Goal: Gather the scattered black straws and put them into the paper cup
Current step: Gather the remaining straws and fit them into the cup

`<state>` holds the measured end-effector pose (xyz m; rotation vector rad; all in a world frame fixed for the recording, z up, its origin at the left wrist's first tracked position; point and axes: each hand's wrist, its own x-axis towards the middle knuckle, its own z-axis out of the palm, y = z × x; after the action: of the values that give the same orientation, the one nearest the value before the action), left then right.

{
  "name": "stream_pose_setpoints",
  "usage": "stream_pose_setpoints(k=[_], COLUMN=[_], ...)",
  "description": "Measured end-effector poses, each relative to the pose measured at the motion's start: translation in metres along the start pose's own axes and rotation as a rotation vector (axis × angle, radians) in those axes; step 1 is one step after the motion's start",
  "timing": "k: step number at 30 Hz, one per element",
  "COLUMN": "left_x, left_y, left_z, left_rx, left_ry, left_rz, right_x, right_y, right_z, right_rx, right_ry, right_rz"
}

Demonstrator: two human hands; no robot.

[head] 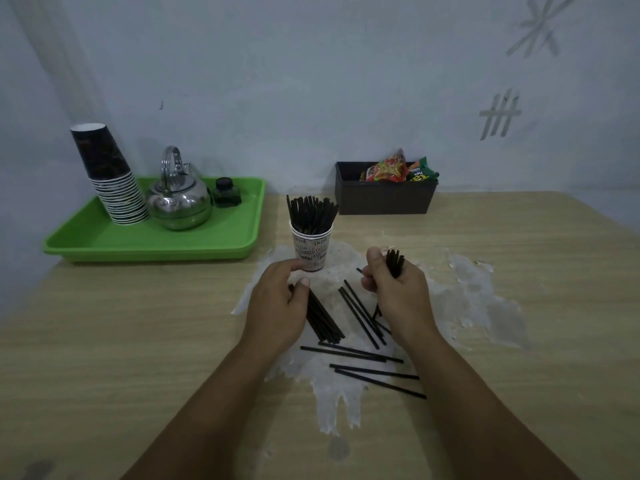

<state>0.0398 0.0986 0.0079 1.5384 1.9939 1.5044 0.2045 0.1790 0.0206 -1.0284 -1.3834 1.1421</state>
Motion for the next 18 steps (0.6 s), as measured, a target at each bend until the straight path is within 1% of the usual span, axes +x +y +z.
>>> stream_pose_setpoints(k=[5,9,12,14,18], left_x=[0.013,0.028,0.044,0.054,0.071], left_y=[-0.002,-0.004,-0.003,-0.002,0.001], left_z=[-0.002,-0.003,-0.004,-0.004,-0.003], left_rx=[-0.086,-0.143,-0.213,-0.284,-0.391], left_ry=[0.061,0.119,0.178,0.219,0.268], left_rz=[-0.074,-0.148,-0.197,-0.223,-0.315], right_x=[0.004,0.008,0.014,0.02,0.037], right_y=[-0.002,0.0,-0.002,-0.006,-0.026], right_z=[-0.002,0.0,0.004,0.007,0.014], right_rx=[0.061,0.065,0.058,0.13,0.445], right_ry=[0.004,0.055,0.116,0.163,0.214], right_rz=[-0.12,-0.13,-0.095,-0.033,0.065])
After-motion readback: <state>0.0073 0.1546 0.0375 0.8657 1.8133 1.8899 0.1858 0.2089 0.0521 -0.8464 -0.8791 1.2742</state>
